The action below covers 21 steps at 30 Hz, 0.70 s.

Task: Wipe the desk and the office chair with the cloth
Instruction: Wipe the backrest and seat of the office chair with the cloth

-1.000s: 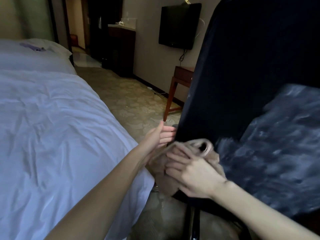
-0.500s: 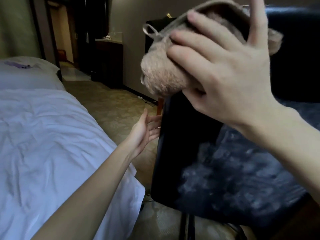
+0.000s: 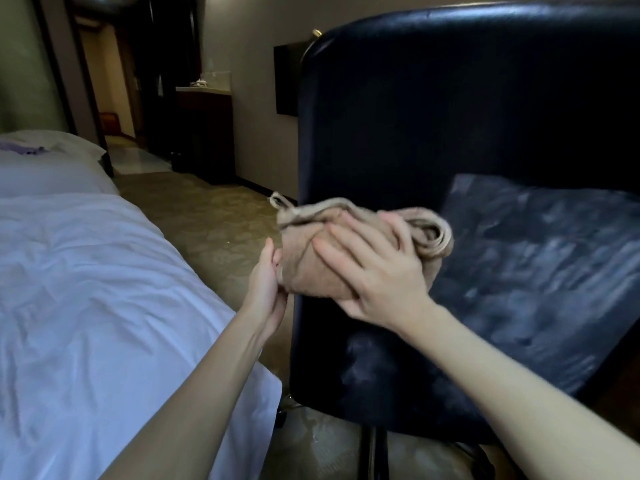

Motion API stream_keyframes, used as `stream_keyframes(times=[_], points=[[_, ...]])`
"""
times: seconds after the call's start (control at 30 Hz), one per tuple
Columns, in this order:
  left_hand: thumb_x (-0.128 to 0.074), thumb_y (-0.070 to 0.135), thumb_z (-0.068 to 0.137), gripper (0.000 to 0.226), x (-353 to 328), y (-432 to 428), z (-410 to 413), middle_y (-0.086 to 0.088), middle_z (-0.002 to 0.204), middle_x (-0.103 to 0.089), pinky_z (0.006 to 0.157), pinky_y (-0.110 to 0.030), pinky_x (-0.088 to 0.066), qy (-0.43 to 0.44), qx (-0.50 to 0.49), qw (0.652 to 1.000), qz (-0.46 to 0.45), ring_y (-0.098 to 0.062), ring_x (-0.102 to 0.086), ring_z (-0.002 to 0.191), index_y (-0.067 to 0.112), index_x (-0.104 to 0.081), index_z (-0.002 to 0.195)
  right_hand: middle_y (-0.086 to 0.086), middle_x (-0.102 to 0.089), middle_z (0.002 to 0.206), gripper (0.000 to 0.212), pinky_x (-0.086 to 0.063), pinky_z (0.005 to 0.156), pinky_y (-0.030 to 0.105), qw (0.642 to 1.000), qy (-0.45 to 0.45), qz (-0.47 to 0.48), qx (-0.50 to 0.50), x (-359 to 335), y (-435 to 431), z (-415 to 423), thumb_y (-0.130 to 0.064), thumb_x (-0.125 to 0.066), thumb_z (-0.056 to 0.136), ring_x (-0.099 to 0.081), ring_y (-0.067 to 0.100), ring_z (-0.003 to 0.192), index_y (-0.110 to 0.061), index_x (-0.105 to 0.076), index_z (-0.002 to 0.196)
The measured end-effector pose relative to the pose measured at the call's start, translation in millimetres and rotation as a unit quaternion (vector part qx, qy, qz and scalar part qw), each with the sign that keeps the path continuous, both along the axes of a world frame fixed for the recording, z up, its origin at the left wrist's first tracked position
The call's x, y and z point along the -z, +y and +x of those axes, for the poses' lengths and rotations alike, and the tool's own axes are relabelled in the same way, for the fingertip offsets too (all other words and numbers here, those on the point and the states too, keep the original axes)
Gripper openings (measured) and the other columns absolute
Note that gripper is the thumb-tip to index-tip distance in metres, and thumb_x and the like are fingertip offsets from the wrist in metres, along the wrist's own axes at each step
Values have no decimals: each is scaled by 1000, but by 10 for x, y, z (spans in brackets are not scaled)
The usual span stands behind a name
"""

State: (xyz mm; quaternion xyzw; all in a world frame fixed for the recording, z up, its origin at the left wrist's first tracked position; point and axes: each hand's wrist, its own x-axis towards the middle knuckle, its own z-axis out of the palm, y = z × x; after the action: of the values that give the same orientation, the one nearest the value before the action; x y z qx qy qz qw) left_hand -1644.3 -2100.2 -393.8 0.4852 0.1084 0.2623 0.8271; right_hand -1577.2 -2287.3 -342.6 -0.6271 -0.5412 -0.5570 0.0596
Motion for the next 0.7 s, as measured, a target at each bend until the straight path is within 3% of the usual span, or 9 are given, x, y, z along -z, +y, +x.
stream_keyframes(times=[0.1, 0.2, 0.27, 0.33, 0.4, 0.43, 0.5, 0.63, 0.7], points=[[-38, 60, 106, 63, 28, -27, -28, -13, 120, -76, 84, -36, -60, 4, 19, 999, -31, -25, -74, 110, 15, -80, 112, 11, -61, 146, 62, -19, 124, 55, 998, 29, -54, 17, 473, -2, 15, -32, -74, 76, -49, 33, 144, -21, -68, 137], [-33, 57, 109, 65, 4, -7, -8, -17, 120, -75, 95, -43, -56, 5, 19, 997, -70, -29, -74, 112, 5, -68, 127, 15, -60, 147, 78, -14, 127, 51, 986, 56, -151, 48, 936, -45, 8, -33, -81, 65, -41, 35, 144, -17, -65, 140], [-30, 52, 111, 62, 26, 0, 10, -13, 117, -77, 94, -36, -55, 9, -5, 999, -52, -21, -75, 107, 4, -65, 129, 14, -59, 147, 78, -14, 127, 50, 972, 62, -214, 67, 1213, -103, 1, -35, -79, 67, -38, 34, 145, -17, -59, 141], [-28, 47, 113, 59, 40, -23, 11, -13, 119, -76, 95, -31, -54, 6, -26, 999, -33, -18, -73, 109, 3, -64, 130, 9, -60, 144, 68, -24, 127, 53, 957, 60, -272, 79, 1437, -182, -28, -37, -72, 74, -43, 30, 143, -21, -59, 139], [-29, 44, 113, 57, 52, -57, 19, -15, 122, -75, 99, -31, -53, 7, -28, 999, -31, -19, -72, 111, 2, -64, 130, 2, -65, 136, 55, -47, 113, 50, 950, 72, -299, 57, 1544, -272, -63, -34, -71, 78, -53, 25, 135, -24, -65, 132], [-30, 43, 113, 55, 46, -69, 9, -14, 121, -75, 99, -31, -53, 10, -26, 999, -28, -19, -71, 110, 3, -65, 129, -1, -67, 130, 52, -50, 109, 48, 952, 85, -292, 37, 1532, -309, -90, -33, -70, 77, -56, 23, 128, -24, -68, 129], [-31, 38, 114, 51, 65, -70, 20, -12, 117, -76, 95, -30, -53, 23, -13, 1000, -17, -18, -72, 108, 3, -65, 128, -2, -67, 125, 56, -42, 113, 50, 962, 97, -255, 16, 1347, -346, -158, -32, -69, 73, -59, 24, 117, -23, -68, 128], [-32, 33, 114, 45, 31, -43, 36, -12, 119, -76, 86, -30, -56, 64, 9, 998, -6, -17, -74, 104, 8, -67, 124, 7, -67, 130, 59, -33, 117, 58, 989, 40, -138, 16, 437, -351, -320, -29, -69, 68, -63, 34, 115, -21, -69, 127], [-35, 26, 114, 40, -37, -46, 55, -23, 128, -69, 96, -37, -58, 80, 27, 996, 25, -25, -73, 110, 8, -65, 133, 7, -70, 128, 51, -34, 116, 60, 998, -9, -58, 1, -156, -362, -384, -25, -68, 73, -67, 34, 113, -19, -74, 123]])
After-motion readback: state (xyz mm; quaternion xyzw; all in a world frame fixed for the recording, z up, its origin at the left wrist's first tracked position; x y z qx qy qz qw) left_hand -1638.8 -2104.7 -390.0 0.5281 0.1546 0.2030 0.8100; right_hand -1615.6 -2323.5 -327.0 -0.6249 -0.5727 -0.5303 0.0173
